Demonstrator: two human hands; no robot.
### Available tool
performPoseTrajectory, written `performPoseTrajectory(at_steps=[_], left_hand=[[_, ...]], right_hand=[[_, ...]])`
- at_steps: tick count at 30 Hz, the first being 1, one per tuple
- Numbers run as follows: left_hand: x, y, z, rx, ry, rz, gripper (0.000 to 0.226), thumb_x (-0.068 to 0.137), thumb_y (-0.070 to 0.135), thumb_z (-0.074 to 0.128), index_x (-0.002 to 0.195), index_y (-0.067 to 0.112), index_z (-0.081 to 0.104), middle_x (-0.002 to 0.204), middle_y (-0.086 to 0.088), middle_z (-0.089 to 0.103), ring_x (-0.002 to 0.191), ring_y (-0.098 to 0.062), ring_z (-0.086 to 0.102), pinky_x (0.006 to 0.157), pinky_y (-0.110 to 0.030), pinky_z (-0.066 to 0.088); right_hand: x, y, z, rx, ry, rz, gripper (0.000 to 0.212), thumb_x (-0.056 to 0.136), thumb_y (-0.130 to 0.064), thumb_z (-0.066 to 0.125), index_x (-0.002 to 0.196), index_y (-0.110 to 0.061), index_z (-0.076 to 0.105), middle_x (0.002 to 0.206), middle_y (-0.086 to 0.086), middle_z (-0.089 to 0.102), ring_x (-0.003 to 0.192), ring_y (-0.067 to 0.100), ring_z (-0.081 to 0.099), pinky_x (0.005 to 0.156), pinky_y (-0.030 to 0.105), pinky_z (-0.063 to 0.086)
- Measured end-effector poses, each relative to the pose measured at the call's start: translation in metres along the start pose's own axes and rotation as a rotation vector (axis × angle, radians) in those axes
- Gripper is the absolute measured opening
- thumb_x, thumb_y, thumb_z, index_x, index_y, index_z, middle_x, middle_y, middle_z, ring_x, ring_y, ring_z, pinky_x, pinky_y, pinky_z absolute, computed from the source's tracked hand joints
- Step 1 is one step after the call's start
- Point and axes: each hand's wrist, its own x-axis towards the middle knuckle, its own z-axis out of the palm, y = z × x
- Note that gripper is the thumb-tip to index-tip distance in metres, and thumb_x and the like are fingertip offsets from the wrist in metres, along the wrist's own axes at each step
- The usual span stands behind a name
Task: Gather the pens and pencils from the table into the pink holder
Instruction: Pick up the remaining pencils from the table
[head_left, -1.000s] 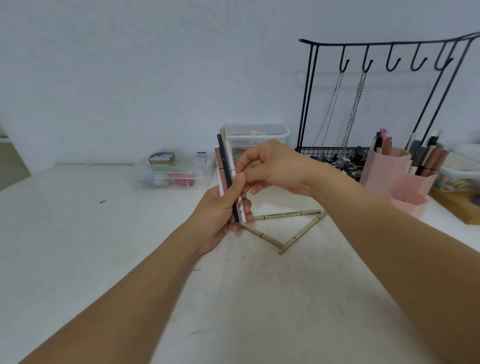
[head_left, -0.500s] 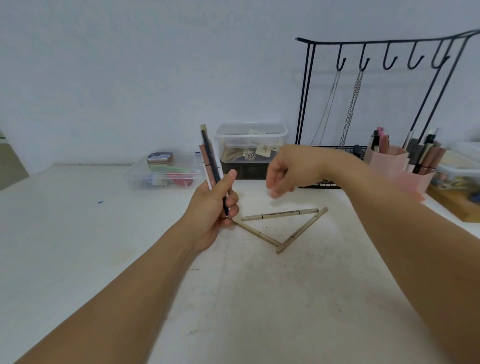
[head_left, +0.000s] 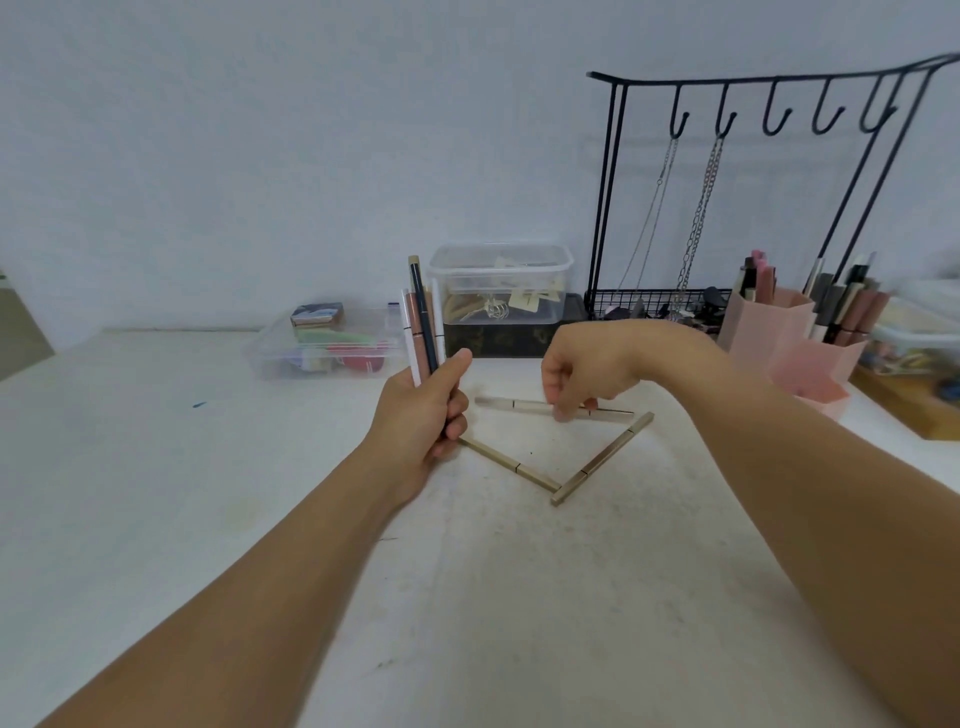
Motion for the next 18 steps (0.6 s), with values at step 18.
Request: performPoseTrajectory(at_steps=[18], left_hand=[[-0.007, -0.001, 0.007, -0.007, -0.233, 0.072, 0.049, 0.070, 0.055, 0.073, 0.090, 0.015, 0.053, 0.063, 0.001, 0.048, 0.048, -0.010, 0.042, 0.035, -0.018, 0.025]], right_hand=[[0.001, -0.044, 0.001, 1.142, 0.208, -0.262, 0.005, 0.092, -0.008, 0.070, 0.091, -0.004, 0.068, 0.080, 0.010, 0.072, 0.072, 0.016, 0.069, 0.071, 0.024, 0.059]])
